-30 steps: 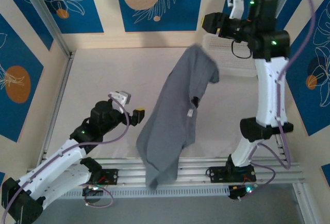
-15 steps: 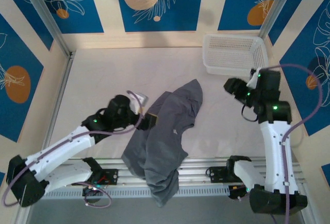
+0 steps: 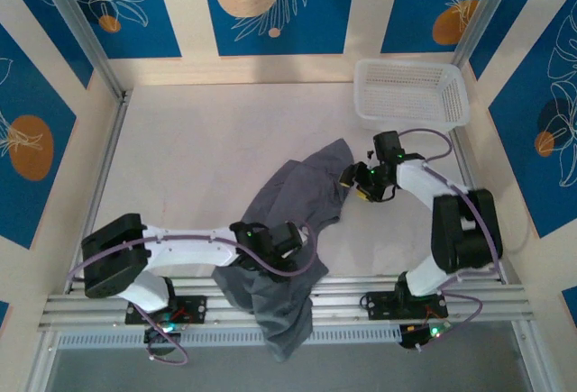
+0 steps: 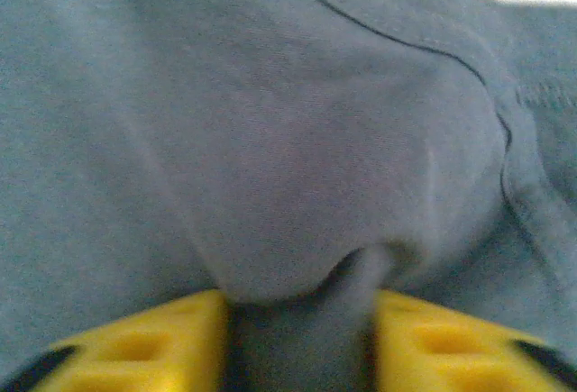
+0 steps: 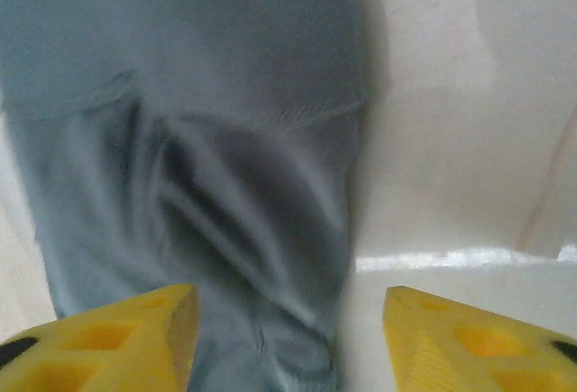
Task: Fold the inside-out t-shirt
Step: Flatten out the T-shirt at the center of the table.
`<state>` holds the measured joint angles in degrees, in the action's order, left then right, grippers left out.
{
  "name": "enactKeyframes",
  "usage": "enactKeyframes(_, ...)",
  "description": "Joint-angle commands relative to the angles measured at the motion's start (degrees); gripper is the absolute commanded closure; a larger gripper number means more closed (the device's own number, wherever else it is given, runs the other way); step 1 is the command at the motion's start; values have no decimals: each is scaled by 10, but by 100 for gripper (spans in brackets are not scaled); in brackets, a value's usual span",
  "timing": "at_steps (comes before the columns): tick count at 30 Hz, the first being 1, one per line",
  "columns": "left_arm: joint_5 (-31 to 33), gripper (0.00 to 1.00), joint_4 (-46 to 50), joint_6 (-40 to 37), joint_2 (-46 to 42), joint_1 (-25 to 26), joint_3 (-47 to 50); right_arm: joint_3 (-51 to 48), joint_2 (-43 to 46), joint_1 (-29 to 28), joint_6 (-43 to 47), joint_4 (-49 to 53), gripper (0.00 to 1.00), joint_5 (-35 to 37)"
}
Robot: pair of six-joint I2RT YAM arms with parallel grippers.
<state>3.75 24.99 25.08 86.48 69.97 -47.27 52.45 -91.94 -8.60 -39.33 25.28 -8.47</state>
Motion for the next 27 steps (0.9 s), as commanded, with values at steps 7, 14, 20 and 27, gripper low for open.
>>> enactKeyframes(7, 13, 100, 35, -119, -119, -182, -39, -32, 12, -23, -64, -106, 100, -50)
enactKeyframes(14, 54, 60, -28, -137, -103, -329, -41, -152, 220, -170, -220, -130, 100, 116)
enactKeyframes(20, 22, 38, -49, -79, -114, -328, -23, -205, 314, -245, -280, -134, 71, 221)
enactKeyframes(27, -53, 37, -14, -21, -149, -256, 20, -89, 278, -161, -40, 40, 50, 284)
